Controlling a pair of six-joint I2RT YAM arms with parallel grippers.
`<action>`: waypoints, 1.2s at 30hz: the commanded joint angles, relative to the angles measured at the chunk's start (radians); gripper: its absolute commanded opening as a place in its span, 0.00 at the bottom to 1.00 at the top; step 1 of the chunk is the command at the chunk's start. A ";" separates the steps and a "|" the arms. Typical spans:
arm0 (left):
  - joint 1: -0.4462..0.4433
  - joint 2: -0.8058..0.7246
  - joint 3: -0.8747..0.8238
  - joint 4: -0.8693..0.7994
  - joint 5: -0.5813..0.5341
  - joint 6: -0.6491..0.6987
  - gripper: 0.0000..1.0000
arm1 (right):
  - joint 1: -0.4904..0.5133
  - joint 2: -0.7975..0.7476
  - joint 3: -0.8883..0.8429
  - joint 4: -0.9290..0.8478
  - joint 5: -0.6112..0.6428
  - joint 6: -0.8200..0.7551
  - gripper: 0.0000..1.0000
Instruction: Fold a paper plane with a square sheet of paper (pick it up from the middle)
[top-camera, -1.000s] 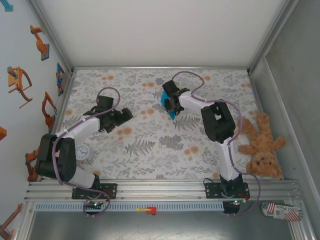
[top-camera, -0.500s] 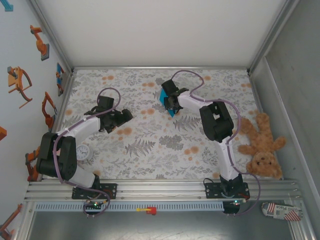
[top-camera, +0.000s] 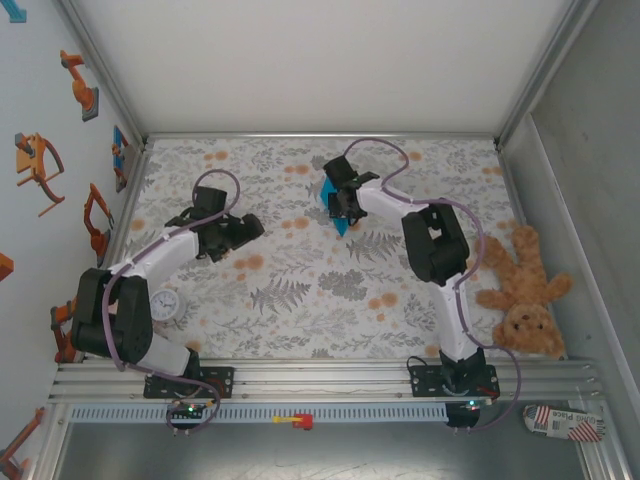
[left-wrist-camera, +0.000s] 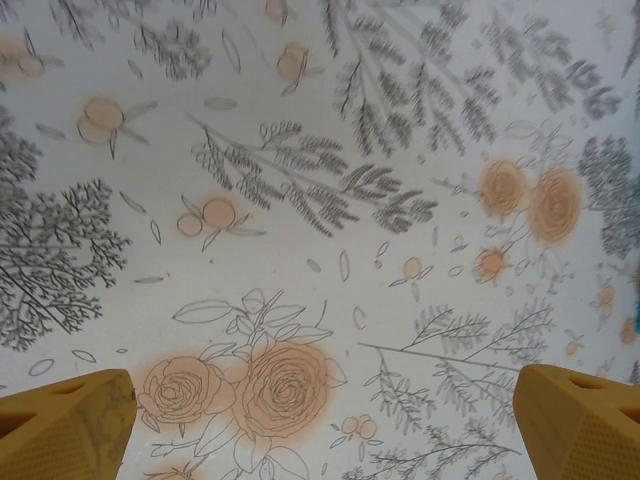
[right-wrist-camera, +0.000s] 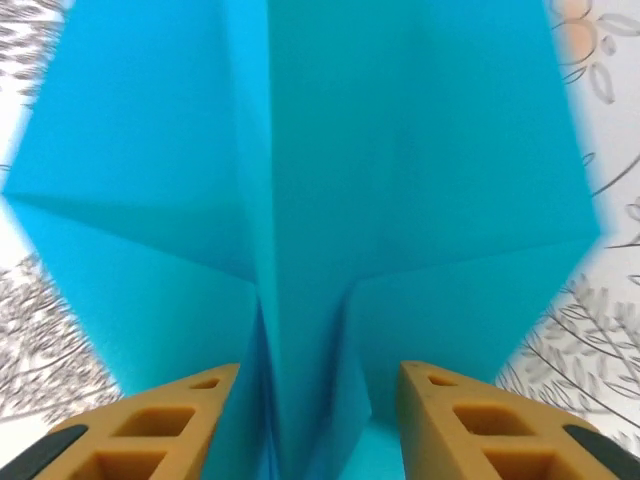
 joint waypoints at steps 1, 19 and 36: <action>0.012 -0.071 0.071 -0.056 -0.078 0.048 0.96 | -0.006 -0.157 0.030 -0.026 0.008 0.001 0.45; 0.116 -0.388 -0.257 0.420 -0.592 0.266 0.96 | -0.099 -0.875 -0.755 0.342 0.671 -0.162 0.99; 0.233 -0.218 -0.519 0.995 -0.318 0.608 0.96 | -0.437 -0.952 -1.361 1.138 0.286 -0.424 0.98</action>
